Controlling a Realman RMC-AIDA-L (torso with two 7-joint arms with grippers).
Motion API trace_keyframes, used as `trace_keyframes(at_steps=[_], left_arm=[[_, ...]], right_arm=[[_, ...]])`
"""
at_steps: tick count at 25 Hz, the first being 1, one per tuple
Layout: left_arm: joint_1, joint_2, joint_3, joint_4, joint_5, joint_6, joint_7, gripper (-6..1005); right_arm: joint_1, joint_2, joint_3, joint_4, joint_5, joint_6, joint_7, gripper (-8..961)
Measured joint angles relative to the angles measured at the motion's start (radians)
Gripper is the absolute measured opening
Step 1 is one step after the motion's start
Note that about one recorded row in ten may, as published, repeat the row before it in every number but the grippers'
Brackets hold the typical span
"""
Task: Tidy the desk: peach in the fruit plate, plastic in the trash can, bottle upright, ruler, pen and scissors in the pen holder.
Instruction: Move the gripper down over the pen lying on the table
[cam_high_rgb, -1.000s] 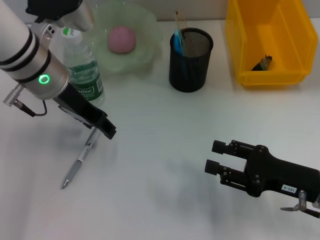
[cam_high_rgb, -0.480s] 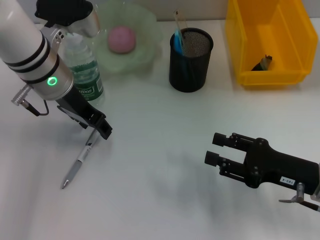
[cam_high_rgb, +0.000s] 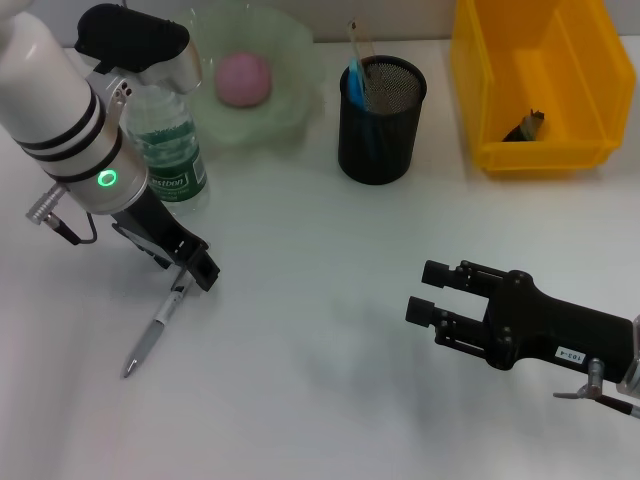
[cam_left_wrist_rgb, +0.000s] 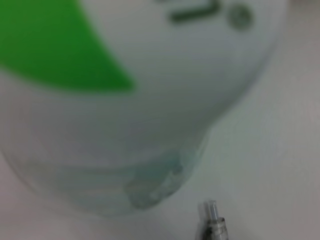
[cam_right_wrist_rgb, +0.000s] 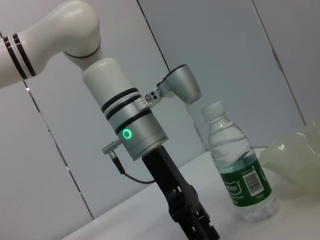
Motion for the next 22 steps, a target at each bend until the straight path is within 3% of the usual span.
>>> trace_keyframes(at_steps=[22], left_arm=[[-0.008, 0.0, 0.025, -0.005, 0.015, -0.009, 0.0, 629]], right_arm=[[0.009, 0.0, 0.001, 0.0, 0.0, 0.0, 0.0, 617]])
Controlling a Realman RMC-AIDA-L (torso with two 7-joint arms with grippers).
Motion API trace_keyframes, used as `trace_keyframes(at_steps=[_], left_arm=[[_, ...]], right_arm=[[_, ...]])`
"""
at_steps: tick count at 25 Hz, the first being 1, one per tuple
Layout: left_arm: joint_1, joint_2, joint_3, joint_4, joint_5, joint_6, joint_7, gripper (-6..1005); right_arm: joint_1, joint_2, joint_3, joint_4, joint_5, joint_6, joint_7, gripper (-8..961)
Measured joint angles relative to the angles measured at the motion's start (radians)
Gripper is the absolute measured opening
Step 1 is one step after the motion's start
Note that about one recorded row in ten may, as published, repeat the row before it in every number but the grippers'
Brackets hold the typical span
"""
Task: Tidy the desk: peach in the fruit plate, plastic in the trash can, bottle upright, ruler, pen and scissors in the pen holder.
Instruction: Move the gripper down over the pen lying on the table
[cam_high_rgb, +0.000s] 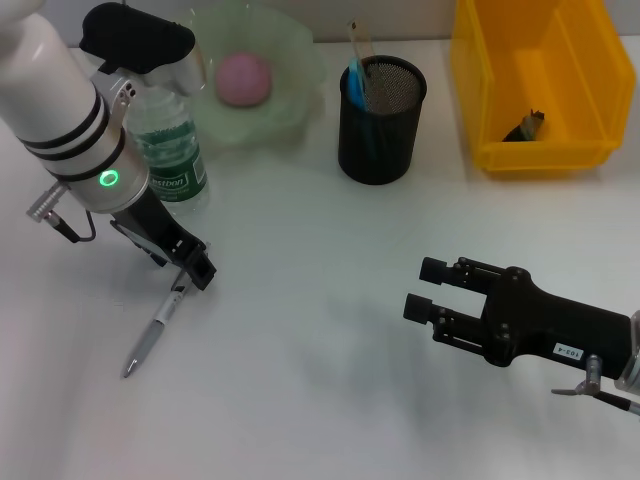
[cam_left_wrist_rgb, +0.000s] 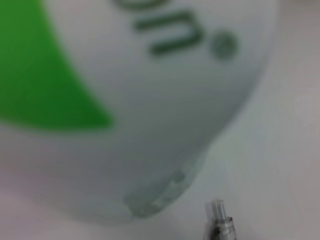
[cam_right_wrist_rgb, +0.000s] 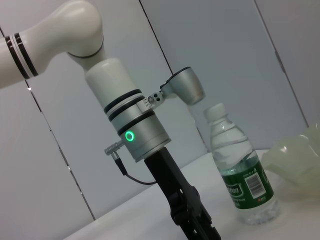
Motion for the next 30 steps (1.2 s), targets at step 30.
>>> trace_keyframes(at_steps=[30], left_arm=[[-0.017, -0.005, 0.051, -0.004, -0.013, -0.002, 0.003, 486]], right_arm=[[0.011, 0.0, 0.0, 0.0, 0.0, 0.015, 0.004, 616]])
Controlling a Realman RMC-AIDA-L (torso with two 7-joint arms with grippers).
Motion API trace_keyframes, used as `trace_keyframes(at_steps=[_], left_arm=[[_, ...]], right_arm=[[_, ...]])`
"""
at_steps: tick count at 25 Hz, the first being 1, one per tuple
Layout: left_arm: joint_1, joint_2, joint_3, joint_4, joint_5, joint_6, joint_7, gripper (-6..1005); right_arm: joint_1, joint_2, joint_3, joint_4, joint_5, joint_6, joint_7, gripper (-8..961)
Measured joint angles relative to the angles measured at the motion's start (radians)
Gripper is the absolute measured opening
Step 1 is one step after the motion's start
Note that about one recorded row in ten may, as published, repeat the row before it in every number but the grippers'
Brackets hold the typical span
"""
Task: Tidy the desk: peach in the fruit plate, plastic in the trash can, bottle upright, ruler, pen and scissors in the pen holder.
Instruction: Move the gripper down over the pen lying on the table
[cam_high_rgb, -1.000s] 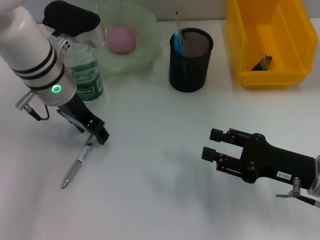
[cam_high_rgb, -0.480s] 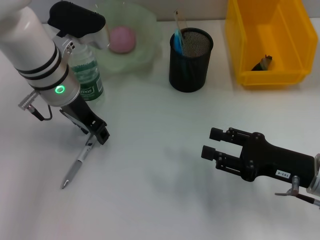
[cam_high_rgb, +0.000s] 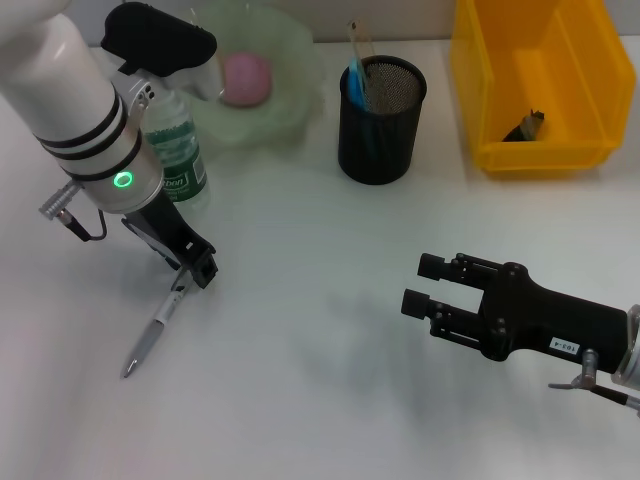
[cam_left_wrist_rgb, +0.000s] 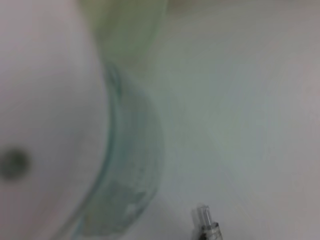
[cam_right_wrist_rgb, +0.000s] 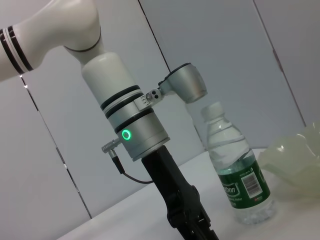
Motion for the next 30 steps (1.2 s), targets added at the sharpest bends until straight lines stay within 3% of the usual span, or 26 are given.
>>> trace_keyframes(at_steps=[5, 30], left_arm=[[-0.001, 0.0, 0.015, 0.0, 0.0, 0.0, -0.001, 403], [-0.004, -0.002, 0.027, -0.004, 0.0, -0.012, 0.0, 281]], right_arm=[[0.001, 0.0, 0.0, 0.0, 0.0, 0.0, 0.0, 616], [0.006, 0.0, 0.0, 0.0, 0.0, 0.003, -0.002, 616]])
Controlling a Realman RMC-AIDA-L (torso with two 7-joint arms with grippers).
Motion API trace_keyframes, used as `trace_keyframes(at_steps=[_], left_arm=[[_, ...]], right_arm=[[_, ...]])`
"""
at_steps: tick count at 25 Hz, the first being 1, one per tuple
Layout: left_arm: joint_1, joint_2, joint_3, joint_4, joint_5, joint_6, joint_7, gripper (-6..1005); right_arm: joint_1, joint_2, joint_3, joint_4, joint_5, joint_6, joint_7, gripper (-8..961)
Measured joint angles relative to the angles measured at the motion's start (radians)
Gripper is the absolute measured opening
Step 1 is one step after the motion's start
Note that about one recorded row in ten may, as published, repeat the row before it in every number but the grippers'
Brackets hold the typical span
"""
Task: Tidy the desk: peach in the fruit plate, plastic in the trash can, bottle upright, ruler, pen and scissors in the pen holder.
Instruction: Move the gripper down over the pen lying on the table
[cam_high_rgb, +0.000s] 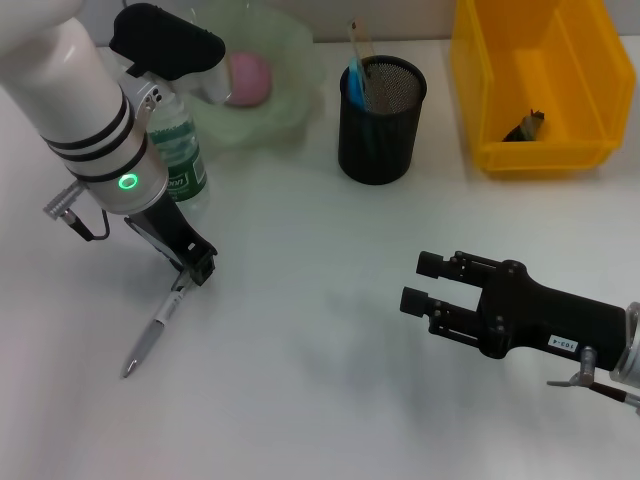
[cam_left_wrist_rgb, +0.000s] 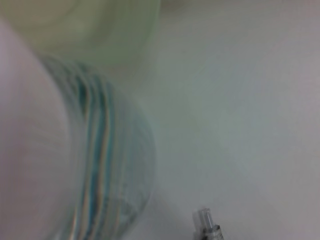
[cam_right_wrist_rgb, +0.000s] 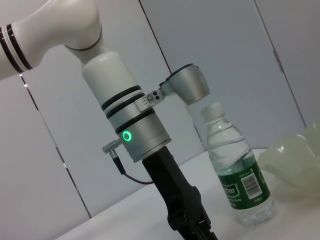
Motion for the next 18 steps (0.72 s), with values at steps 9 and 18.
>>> trace_keyframes(at_steps=[9, 18], left_arm=[[0.0, 0.0, 0.002, -0.011, 0.0, -0.009, 0.005, 261], [0.0, 0.0, 0.022, -0.012, 0.0, -0.016, 0.005, 241]], right_arm=[[0.004, 0.0, 0.0, 0.0, 0.0, 0.008, 0.0, 616], [0.009, 0.0, 0.0, 0.0, 0.0, 0.008, 0.001, 616]])
